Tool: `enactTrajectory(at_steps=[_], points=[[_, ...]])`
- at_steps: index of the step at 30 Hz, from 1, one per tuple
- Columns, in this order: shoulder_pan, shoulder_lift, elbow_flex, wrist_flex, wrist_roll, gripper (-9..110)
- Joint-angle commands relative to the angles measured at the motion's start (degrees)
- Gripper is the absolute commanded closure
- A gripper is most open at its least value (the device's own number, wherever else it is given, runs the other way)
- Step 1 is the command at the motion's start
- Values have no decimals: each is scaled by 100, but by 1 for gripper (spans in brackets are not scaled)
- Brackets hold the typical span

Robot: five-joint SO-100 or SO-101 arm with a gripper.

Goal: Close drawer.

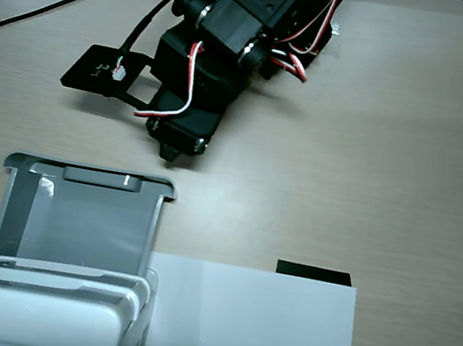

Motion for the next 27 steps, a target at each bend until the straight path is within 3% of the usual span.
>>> enactTrajectory(at_steps=[1, 27], points=[[0, 387, 141, -35, 18, 101], [149, 299, 114, -132, -35, 101]])
